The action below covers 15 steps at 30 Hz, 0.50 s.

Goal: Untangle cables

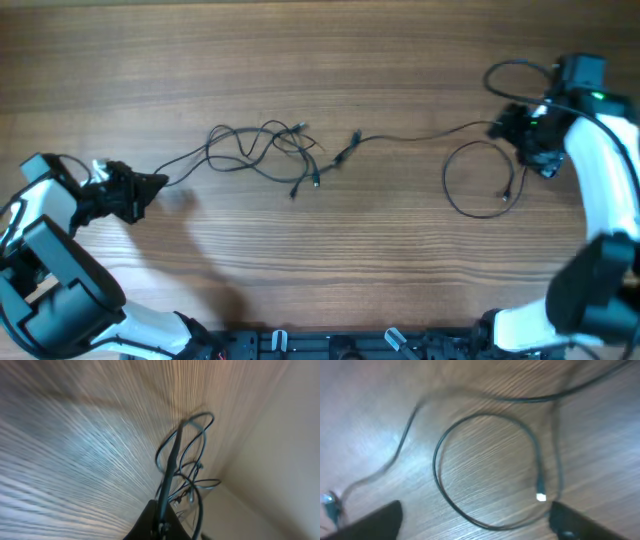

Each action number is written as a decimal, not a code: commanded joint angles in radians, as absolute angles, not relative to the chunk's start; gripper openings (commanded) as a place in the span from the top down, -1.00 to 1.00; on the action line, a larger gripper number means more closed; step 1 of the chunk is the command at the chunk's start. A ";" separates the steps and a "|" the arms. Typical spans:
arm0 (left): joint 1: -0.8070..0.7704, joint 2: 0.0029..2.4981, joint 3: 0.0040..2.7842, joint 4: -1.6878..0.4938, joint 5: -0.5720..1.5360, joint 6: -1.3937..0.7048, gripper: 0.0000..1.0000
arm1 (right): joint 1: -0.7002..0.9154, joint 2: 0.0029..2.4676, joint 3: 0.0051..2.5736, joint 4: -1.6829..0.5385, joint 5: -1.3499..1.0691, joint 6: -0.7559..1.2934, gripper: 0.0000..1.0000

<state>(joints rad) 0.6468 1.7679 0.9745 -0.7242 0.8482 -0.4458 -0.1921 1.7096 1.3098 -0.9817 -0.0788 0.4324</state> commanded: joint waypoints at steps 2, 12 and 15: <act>0.540 1.748 0.974 -0.724 0.817 -0.426 0.92 | -0.136 1.840 1.314 -0.947 -0.120 0.571 -0.99; 0.384 1.748 0.974 -0.691 0.734 -0.426 0.92 | 0.162 1.895 1.314 -0.690 -0.303 0.619 -0.98; 0.375 1.748 0.974 -0.677 0.735 -0.437 0.92 | 0.255 1.896 1.314 -0.668 -0.144 0.788 -0.80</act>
